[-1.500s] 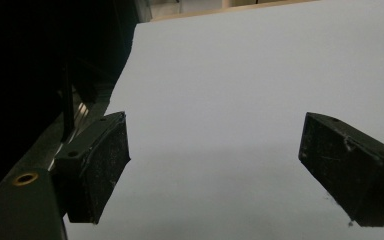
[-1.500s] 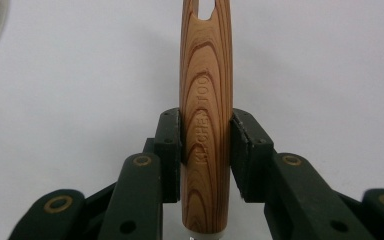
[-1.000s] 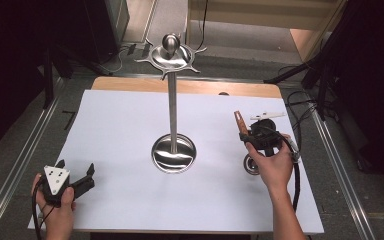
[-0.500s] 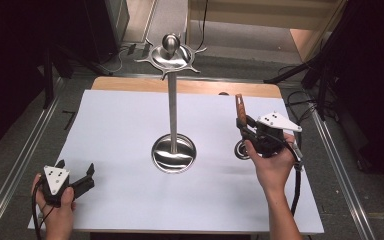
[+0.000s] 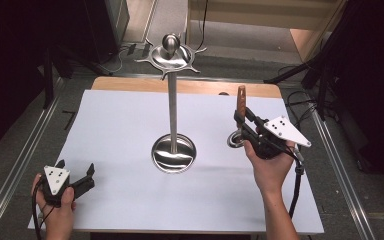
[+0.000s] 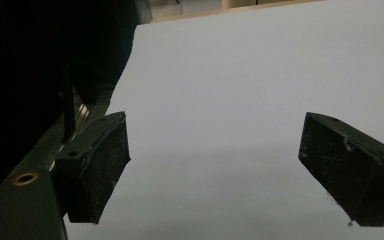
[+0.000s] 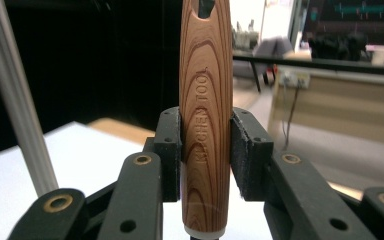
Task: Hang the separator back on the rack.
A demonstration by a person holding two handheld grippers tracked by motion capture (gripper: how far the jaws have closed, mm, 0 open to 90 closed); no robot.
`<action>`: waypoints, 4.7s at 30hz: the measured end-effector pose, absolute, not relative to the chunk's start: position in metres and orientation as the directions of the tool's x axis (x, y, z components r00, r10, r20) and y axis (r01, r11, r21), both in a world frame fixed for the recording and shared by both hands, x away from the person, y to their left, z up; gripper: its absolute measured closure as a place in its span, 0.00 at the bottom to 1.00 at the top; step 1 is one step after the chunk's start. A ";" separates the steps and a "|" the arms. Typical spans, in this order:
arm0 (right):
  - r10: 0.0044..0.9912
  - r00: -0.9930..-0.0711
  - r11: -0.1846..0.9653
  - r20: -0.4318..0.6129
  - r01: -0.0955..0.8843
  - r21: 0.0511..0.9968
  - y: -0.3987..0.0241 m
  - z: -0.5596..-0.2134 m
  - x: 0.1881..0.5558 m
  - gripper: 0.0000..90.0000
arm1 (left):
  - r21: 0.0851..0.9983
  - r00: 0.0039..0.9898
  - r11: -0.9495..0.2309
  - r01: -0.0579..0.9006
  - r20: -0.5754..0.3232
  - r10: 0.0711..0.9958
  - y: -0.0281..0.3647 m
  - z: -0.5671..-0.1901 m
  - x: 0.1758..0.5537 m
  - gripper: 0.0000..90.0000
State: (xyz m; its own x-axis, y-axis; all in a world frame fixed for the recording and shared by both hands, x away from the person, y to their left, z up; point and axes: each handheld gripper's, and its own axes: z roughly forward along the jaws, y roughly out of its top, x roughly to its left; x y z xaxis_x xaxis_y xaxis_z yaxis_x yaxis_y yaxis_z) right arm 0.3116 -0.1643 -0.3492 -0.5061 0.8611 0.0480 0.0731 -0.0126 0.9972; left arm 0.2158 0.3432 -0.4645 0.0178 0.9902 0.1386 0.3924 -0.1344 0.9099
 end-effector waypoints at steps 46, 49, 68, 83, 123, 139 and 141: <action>0.695 -0.718 -0.151 0.038 -0.094 0.984 -0.117 -0.300 0.284 0.77 | 0.912 0.017 -0.137 0.386 0.142 0.990 0.343 -0.464 0.215 0.15; 0.690 -0.723 -0.152 0.035 -0.097 0.984 -0.114 -0.297 0.283 0.77 | 0.912 0.016 -0.138 0.385 0.143 0.990 0.343 -0.464 0.215 0.15; 0.652 -0.757 -0.179 0.039 -0.103 0.978 -0.097 -0.277 0.284 0.77 | 0.915 0.003 -0.131 0.383 0.140 0.990 0.343 -0.465 0.214 0.15; 0.642 -0.765 -0.181 0.053 -0.084 0.980 -0.090 -0.278 0.288 0.77 | 0.914 0.003 -0.137 0.383 0.146 0.989 0.342 -0.465 0.214 0.15; 0.622 -0.780 -0.196 0.062 -0.079 0.977 -0.081 -0.286 0.299 0.76 | 0.914 0.004 -0.137 0.381 0.147 0.989 0.342 -0.465 0.214 0.15; 0.678 -0.734 -0.135 0.026 -0.089 0.987 -0.082 -0.298 0.297 0.36 | 0.915 0.002 -0.138 0.379 0.148 0.989 0.342 -0.465 0.214 0.15; 0.703 -0.711 -0.086 0.007 -0.075 0.993 -0.084 -0.300 0.296 0.30 | 0.916 0.001 -0.137 0.378 0.148 0.989 0.342 -0.465 0.214 0.15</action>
State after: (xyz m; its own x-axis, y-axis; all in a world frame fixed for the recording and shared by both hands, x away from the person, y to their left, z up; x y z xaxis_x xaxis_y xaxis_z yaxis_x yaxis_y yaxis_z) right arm 0.2962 -0.0839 -0.3002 -0.7113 0.7028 0.0071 -0.0749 -0.0859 0.9935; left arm 0.2139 0.3421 -0.4647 0.0011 0.9890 0.1476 0.3779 -0.1370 0.9156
